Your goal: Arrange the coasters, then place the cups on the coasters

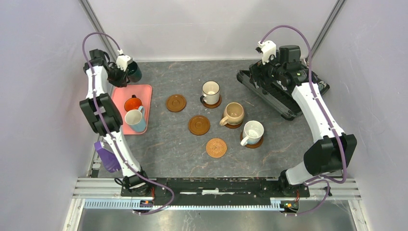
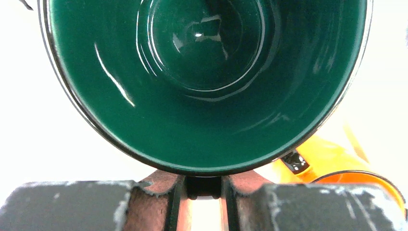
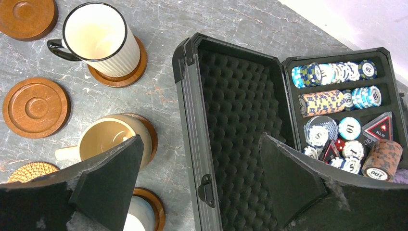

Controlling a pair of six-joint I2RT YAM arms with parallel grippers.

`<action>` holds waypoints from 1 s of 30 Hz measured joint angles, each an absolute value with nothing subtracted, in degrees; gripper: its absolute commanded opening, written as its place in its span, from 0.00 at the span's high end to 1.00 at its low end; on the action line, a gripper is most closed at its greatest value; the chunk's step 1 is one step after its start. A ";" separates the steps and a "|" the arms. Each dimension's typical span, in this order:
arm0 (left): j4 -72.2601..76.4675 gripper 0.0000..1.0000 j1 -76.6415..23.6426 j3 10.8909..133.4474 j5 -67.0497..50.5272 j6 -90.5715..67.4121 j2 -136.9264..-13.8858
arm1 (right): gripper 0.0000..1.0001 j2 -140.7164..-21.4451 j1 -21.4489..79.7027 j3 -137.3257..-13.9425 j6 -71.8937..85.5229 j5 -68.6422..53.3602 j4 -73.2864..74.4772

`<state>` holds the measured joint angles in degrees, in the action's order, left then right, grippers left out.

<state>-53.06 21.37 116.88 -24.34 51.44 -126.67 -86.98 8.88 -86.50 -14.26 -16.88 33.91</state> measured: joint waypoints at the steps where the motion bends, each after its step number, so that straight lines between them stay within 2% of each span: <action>1: -53.08 0.98 21.15 117.45 -24.32 50.68 -126.37 | 0.02 -86.98 8.88 -86.50 -14.31 -16.93 33.91; 11: -55.22 0.98 13.02 116.68 -24.16 40.53 -115.57 | 0.02 -86.28 8.82 -86.50 -15.79 -15.03 33.82; 17: -55.53 0.98 5.30 102.83 -23.22 33.21 -98.61 | 0.02 -84.93 8.27 -86.52 -16.29 -11.42 33.71; 25: -54.06 0.98 -9.76 78.32 -18.52 25.12 -75.02 | 0.02 -83.37 6.59 -84.99 -16.34 -9.34 33.50; 30: -52.45 0.98 -18.04 67.94 -16.05 20.14 -66.92 | 0.02 -81.80 6.24 -82.61 -16.32 -9.15 33.41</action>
<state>-52.45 -18.04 67.94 -16.05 20.14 -66.92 -81.80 6.24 -82.61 -16.32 -9.15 33.41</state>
